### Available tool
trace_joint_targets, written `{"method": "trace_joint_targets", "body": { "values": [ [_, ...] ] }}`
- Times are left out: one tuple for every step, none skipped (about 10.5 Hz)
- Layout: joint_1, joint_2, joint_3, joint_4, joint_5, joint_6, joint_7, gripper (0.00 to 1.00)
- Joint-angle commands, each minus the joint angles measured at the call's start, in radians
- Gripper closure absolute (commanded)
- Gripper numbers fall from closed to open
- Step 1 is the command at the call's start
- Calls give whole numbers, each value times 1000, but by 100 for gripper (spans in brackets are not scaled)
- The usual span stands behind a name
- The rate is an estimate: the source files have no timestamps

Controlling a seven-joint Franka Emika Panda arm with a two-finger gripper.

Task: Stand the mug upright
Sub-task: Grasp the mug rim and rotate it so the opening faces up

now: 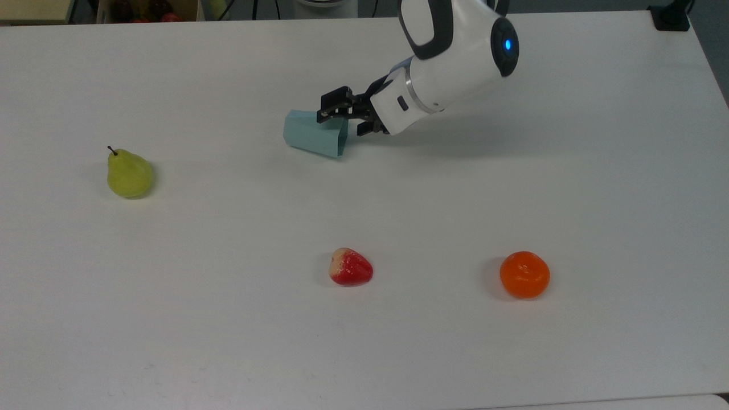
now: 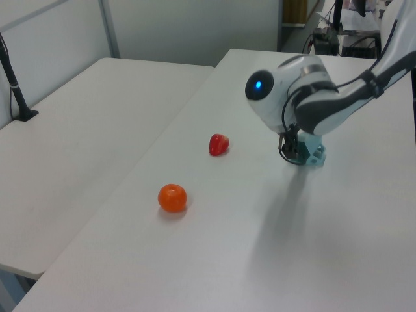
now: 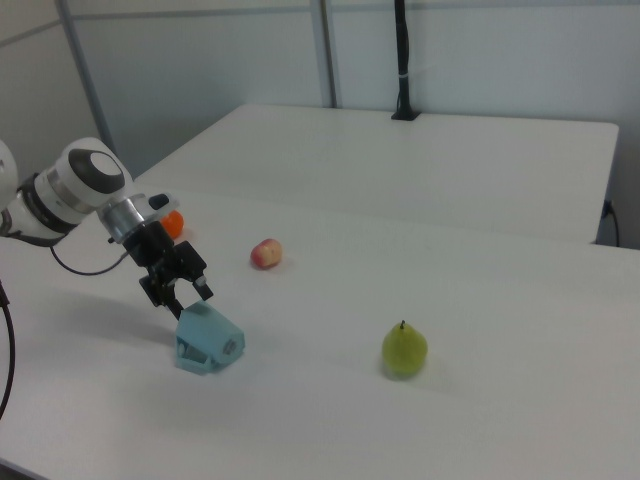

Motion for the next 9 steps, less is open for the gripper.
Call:
{"method": "trace_joint_targets", "body": {
  "values": [
    [3,36,-5,6,-103,-88,51,7],
    [2,36,-5,4,-114,-107,56,12],
    [6,56,-5,4,-133,-121,58,27],
    [8,62,-5,4,-136,-122,58,50],
    [6,61,-5,6,-136,-123,58,69],
    [5,59,-5,9,-136,-123,58,82],
    [3,58,-5,9,-136,-125,58,92],
    [2,53,-5,10,-136,-134,56,99],
    [-1,46,-5,13,-136,-143,50,100]
  ]
}}
